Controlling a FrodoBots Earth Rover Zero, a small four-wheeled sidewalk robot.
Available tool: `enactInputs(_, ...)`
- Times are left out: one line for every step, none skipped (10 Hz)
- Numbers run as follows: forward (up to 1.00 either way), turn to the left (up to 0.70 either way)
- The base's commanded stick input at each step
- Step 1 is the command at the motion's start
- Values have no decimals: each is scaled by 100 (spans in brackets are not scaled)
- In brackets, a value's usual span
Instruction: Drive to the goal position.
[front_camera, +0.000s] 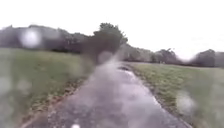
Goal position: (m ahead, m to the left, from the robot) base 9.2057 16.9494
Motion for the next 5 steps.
enactInputs(85,0)
enactInputs(85,0)
enactInputs(85,0)
enactInputs(85,0)
enactInputs(85,0)
